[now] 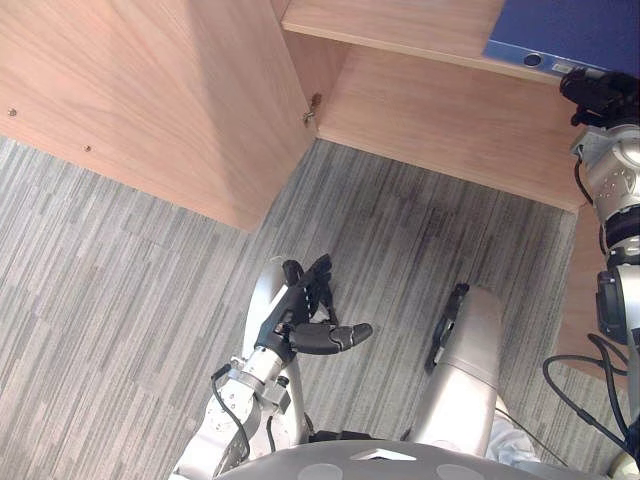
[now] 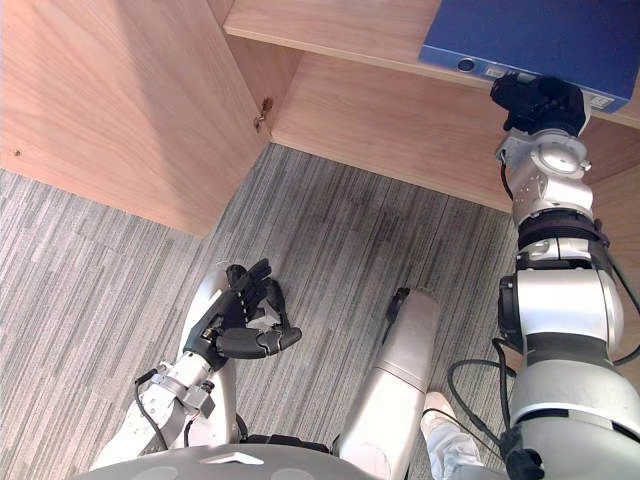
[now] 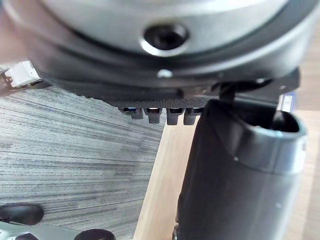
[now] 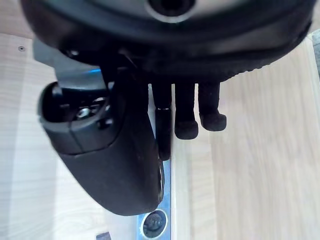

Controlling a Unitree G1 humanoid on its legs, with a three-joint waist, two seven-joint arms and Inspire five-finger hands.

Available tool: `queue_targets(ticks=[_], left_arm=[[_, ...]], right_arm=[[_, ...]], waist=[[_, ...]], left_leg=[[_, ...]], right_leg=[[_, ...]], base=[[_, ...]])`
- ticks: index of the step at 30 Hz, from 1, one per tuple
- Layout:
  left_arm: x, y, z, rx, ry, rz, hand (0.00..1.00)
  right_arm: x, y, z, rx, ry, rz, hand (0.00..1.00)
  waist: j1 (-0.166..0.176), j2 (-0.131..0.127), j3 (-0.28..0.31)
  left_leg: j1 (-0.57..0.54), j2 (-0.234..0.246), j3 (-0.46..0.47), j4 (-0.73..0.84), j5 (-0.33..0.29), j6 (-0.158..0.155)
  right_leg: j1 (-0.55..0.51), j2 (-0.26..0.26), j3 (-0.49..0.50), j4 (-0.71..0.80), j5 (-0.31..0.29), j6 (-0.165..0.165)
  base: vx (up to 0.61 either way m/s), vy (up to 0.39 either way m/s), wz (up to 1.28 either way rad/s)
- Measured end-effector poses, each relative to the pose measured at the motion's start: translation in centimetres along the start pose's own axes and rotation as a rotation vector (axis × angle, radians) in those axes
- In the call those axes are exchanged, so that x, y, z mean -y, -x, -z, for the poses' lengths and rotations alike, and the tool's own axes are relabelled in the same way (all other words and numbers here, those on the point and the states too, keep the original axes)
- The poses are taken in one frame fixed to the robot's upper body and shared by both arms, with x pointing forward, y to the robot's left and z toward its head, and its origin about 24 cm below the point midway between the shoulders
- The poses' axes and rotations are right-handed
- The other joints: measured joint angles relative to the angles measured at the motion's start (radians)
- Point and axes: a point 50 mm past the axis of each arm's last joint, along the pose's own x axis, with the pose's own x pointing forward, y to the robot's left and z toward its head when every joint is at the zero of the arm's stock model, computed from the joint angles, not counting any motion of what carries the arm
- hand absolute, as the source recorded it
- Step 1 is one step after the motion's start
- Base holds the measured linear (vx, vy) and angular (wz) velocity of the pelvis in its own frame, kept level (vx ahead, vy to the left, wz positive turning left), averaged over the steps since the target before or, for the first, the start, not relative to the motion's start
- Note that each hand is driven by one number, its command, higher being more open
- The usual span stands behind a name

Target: Walk over to the cabinet, pick up the folder, carry it to the office cabinet, place the folder inside the office cabinet, then close the office cabinet door

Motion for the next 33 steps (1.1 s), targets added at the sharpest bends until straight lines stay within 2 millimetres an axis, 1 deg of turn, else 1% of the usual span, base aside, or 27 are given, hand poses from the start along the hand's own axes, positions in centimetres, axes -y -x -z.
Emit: queue_targets(ticks=[1,4,7,11,13,19,21,25,32,33], left_arm=[[0.0,0.1,-0.2,0.009,0.003,-0.001,1.0],[0.1,0.3,-0.6,0.025,0.006,0.0,1.0],[0.1,0.4,-0.6,0.025,0.008,0.0,1.0],[0.3,0.2,-0.6,0.032,0.02,-0.001,1.0],[0.4,0.2,-0.6,0.036,0.027,-0.001,1.0],[0.5,0.2,-0.7,0.038,0.03,0.016,1.0],[0.5,0.2,-0.7,0.039,0.03,0.014,1.0],[0.5,0.1,-0.7,0.042,0.038,0.012,1.0],[0.7,0.0,-1.3,0.07,0.04,0.02,1.0],[0.7,0.0,-1.4,0.077,0.072,0.013,1.0]], right_arm=[[0.0,-0.1,-0.7,0.013,0.004,0.0,0.0],[-0.2,-0.2,-1.8,0.036,-0.021,-0.004,0.0],[-0.6,-0.2,-2.3,0.04,-0.005,-0.018,0.0],[-0.9,-0.2,-2.5,0.043,0.009,-0.031,0.0],[-1.3,-0.2,-2.9,0.05,0.018,-0.041,0.0],[-2.1,-0.3,-5.3,0.102,0.0,-0.059,0.0],[-2.3,-0.2,-5.7,0.112,0.004,-0.064,0.0],[-2.5,-0.2,-6.1,0.122,0.006,-0.068,0.0],[-2.6,-0.2,-6.0,0.121,0.022,-0.074,0.0],[-2.6,-0.2,-6.0,0.117,0.005,-0.077,0.0]], waist=[[0.0,0.004,0.003],[-0.001,0.011,0.005],[0.0,0.012,0.006],[0.001,0.012,0.006],[0.0,0.012,0.006],[-0.001,0.012,0.006],[-0.001,0.012,0.006],[0.002,0.013,0.007],[0.003,0.013,0.007],[0.0,0.013,0.007]], left_leg=[[-0.001,-0.002,-0.001,-0.002,0.001,-0.001],[-0.002,-0.008,-0.001,-0.011,0.005,-0.007],[-0.002,-0.009,-0.003,-0.017,0.016,-0.004],[-0.002,-0.009,-0.006,-0.026,0.023,-0.006],[-0.004,-0.01,-0.008,-0.03,0.026,-0.008],[-0.009,-0.009,-0.015,-0.035,0.03,-0.011],[-0.011,-0.009,-0.016,-0.036,0.03,-0.011],[-0.013,-0.01,-0.017,-0.038,0.031,-0.011],[-0.013,-0.01,-0.019,-0.043,0.037,-0.015],[-0.013,-0.009,-0.028,-0.048,0.043,-0.019]], right_leg=[[0.0,-0.001,-0.001,-0.001,0.0,0.0],[0.0,-0.006,-0.004,-0.004,0.0,0.0],[0.0,-0.006,-0.009,-0.005,-0.001,-0.001],[0.003,-0.006,-0.016,-0.008,-0.002,-0.004],[0.003,-0.005,-0.019,-0.01,-0.002,-0.004],[0.003,-0.002,-0.027,-0.014,-0.003,-0.006],[0.003,-0.002,-0.029,-0.016,-0.003,-0.006],[0.003,-0.002,-0.029,-0.017,-0.003,-0.007],[0.004,-0.002,-0.033,-0.019,-0.003,-0.007],[0.009,0.002,-0.041,-0.022,-0.003,-0.008]], base=[[-0.02,-0.042,0.05],[-0.02,-0.041,0.06],[-0.02,-0.054,0.02],[-0.02,-0.051,0.02],[-0.03,-0.048,0.01],[-0.02,-0.032,0.0],[0.0,0.0,0.0],[-0.01,-0.008,0.0],[-0.03,-0.037,0.01],[-0.08,-0.092,0.02]])
